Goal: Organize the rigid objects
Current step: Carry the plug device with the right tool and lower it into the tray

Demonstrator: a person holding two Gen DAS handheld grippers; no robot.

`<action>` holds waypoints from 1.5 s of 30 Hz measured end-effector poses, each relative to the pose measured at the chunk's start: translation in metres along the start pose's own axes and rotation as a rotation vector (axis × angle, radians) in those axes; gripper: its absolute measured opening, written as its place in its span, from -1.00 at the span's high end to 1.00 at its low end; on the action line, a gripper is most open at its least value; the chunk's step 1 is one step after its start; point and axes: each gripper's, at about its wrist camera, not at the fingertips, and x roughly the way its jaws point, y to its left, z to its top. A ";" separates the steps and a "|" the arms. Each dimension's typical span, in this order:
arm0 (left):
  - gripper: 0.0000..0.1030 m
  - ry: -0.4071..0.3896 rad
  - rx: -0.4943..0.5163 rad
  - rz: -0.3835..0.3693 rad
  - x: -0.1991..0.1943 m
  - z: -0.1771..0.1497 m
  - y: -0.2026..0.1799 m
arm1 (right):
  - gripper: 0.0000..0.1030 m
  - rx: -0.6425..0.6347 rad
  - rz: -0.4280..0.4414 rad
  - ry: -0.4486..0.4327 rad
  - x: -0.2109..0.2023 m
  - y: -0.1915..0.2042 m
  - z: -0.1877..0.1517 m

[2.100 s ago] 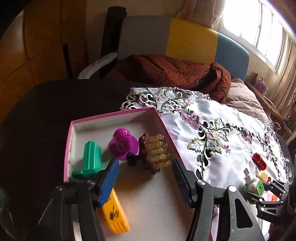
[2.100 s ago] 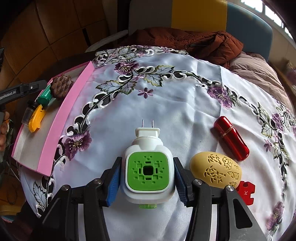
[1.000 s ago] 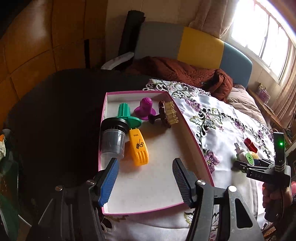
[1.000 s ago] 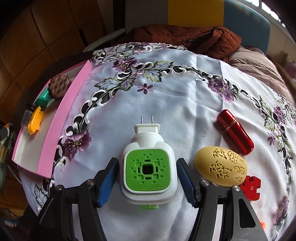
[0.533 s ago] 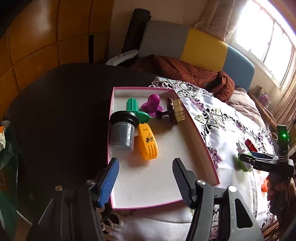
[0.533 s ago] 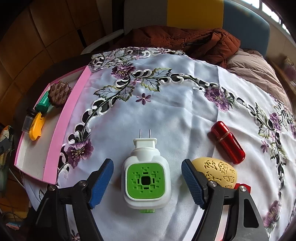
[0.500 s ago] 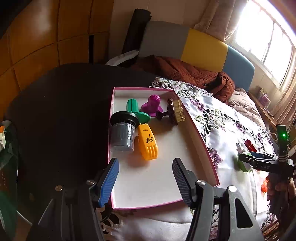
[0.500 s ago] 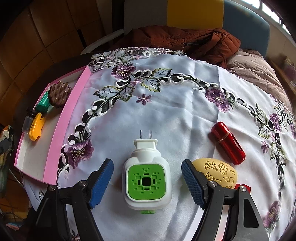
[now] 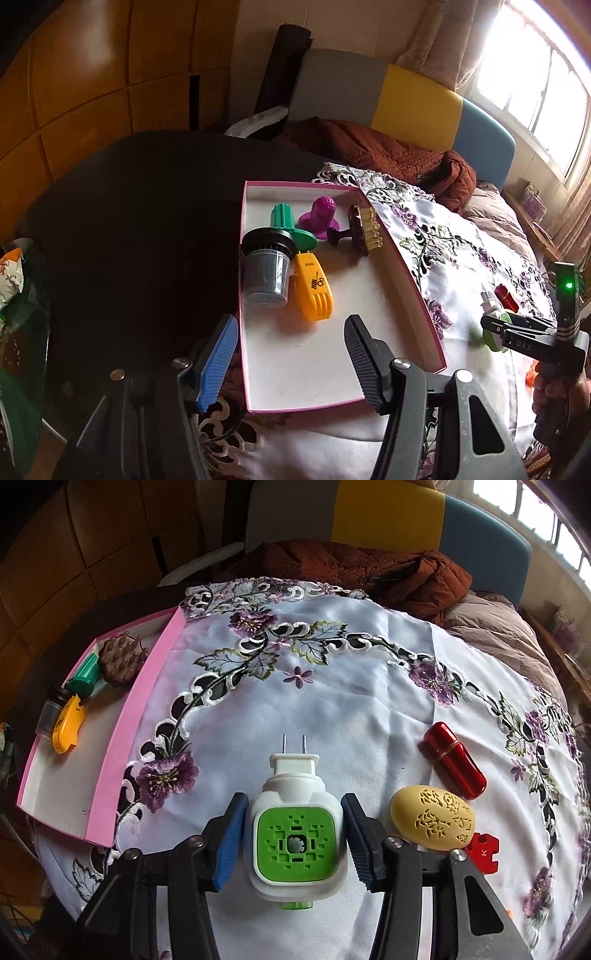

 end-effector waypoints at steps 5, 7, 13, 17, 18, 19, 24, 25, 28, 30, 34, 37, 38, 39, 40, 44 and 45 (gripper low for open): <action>-0.18 0.005 -0.007 -0.001 -0.001 -0.002 0.005 | -0.01 -0.003 0.033 -0.048 -0.016 0.017 0.006; -0.18 0.007 -0.008 -0.001 -0.001 -0.003 0.006 | -0.01 -0.004 0.059 -0.065 -0.021 0.025 0.009; -0.18 0.010 -0.018 -0.002 -0.001 -0.004 0.010 | -0.01 -0.028 0.146 -0.108 -0.034 0.062 0.023; -0.18 0.009 -0.026 -0.003 -0.001 -0.005 0.014 | -0.01 -0.061 0.205 -0.119 -0.037 0.092 0.033; -0.18 0.010 -0.029 -0.003 -0.001 -0.005 0.015 | -0.01 -0.072 0.214 -0.119 -0.036 0.099 0.035; -0.18 0.011 -0.033 -0.002 0.000 -0.005 0.017 | -0.01 -0.082 0.222 -0.117 -0.034 0.107 0.037; -0.18 0.012 -0.054 0.004 0.001 -0.005 0.026 | -0.01 -0.106 0.259 -0.095 -0.021 0.136 0.043; -0.18 0.013 -0.060 0.006 0.002 -0.005 0.029 | -0.01 -0.107 0.261 -0.090 -0.018 0.140 0.044; -0.18 0.013 -0.078 0.008 0.003 -0.003 0.035 | -0.01 -0.117 0.261 -0.068 -0.005 0.151 0.049; -0.18 0.011 -0.083 0.010 0.004 -0.003 0.037 | -0.01 -0.128 0.249 -0.056 0.004 0.158 0.052; -0.18 0.020 -0.087 0.013 0.007 -0.003 0.039 | -0.01 -0.152 0.207 -0.029 0.027 0.168 0.059; -0.18 0.024 -0.088 0.015 0.009 -0.004 0.039 | -0.01 -0.167 0.153 0.000 0.047 0.170 0.063; -0.18 0.023 -0.085 0.018 0.009 -0.004 0.039 | -0.02 -0.167 0.144 0.002 0.051 0.169 0.064; -0.18 0.023 -0.084 0.020 0.009 -0.004 0.039 | -0.02 -0.164 0.145 -0.003 0.052 0.168 0.064; -0.18 0.021 -0.084 0.021 0.009 -0.004 0.039 | -0.01 -0.162 0.145 -0.004 0.052 0.168 0.064; -0.18 0.017 -0.082 0.021 0.008 -0.004 0.038 | -0.03 -0.158 0.155 -0.006 0.050 0.166 0.063; -0.18 0.015 -0.080 0.021 0.008 -0.004 0.037 | -0.04 -0.154 0.159 -0.006 0.049 0.166 0.062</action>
